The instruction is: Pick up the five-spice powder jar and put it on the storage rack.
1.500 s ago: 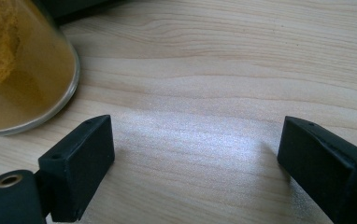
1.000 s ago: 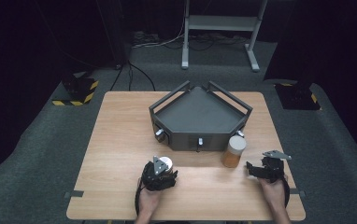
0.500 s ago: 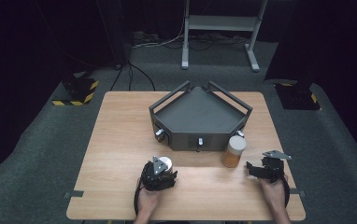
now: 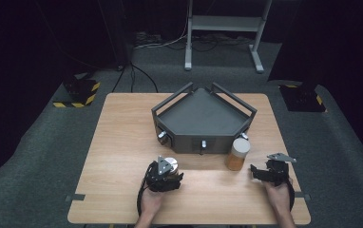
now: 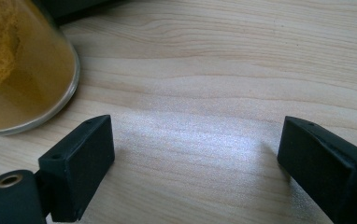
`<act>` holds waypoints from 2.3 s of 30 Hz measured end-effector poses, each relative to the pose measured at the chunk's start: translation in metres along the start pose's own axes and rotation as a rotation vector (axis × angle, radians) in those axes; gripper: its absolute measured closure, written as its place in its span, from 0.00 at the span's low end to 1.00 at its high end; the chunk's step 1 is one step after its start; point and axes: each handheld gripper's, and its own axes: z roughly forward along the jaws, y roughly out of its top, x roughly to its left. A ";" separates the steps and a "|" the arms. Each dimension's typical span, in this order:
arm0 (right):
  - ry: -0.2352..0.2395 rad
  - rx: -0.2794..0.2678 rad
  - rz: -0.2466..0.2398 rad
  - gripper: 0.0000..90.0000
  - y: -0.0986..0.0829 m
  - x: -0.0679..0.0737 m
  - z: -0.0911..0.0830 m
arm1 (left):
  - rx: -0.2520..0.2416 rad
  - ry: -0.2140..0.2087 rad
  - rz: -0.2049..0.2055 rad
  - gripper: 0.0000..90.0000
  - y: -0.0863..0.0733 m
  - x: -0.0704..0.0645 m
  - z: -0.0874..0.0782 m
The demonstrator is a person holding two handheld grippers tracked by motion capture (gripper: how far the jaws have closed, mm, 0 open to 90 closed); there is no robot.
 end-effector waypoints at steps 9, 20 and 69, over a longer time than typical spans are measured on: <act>0.000 0.000 0.000 0.12 0.000 0.000 0.000 | 0.002 -0.030 0.014 0.35 0.013 0.006 -0.006; 0.000 0.000 0.000 0.12 0.000 0.000 0.000 | -0.009 -0.072 0.027 0.35 0.028 0.015 -0.012; 0.001 0.000 0.000 0.12 0.000 0.000 0.000 | -0.037 -0.116 0.114 0.35 0.134 0.027 -0.020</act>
